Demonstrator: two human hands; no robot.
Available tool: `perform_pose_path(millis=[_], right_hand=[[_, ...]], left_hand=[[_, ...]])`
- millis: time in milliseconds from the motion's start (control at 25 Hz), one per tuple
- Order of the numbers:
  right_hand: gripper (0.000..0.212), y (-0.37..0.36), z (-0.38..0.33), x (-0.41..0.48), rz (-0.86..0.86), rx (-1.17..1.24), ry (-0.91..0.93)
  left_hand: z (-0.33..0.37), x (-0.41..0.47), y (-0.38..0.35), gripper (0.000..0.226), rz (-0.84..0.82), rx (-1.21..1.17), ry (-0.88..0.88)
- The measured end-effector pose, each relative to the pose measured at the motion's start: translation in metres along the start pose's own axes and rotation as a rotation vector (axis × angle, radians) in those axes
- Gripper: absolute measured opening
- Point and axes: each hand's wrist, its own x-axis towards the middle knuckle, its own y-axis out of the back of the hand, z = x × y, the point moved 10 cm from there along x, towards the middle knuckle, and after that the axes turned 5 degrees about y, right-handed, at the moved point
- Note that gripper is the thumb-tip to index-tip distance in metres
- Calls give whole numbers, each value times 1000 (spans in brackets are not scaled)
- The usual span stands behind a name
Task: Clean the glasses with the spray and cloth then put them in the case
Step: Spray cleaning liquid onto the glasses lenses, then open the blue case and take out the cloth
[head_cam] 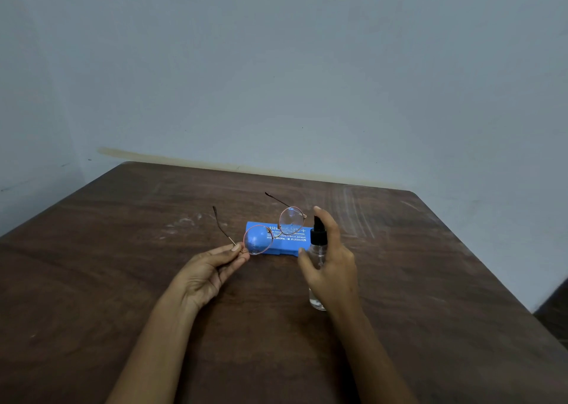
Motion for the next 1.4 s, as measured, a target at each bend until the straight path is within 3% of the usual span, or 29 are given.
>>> perform_pose_path(millis=[200, 440, 640, 1000, 1200, 1320, 1400], right_hand=[[68, 3, 6, 1, -2, 81, 0], [82, 18, 21, 6, 13, 185, -22], [85, 39, 38, 9, 81, 152, -32], [82, 60, 85, 6, 199, 136, -225], [79, 64, 87, 6, 193, 98, -219], [80, 63, 87, 4, 182, 78, -246], [76, 77, 80, 0, 296, -32, -272]], left_hand=[[-1, -1, 0, 46, 2, 9, 8], [-3, -2, -2, 20, -2, 60, 13], [-4, -2, -4, 20, -20, 122, -6], [-6, 0, -9, 20, -43, 210, -39], [-9, -1, -9, 36, -50, 213, -35], [-9, -1, -10, 23, -55, 224, -41], [-9, -1, -11, 18, -59, 236, -47]])
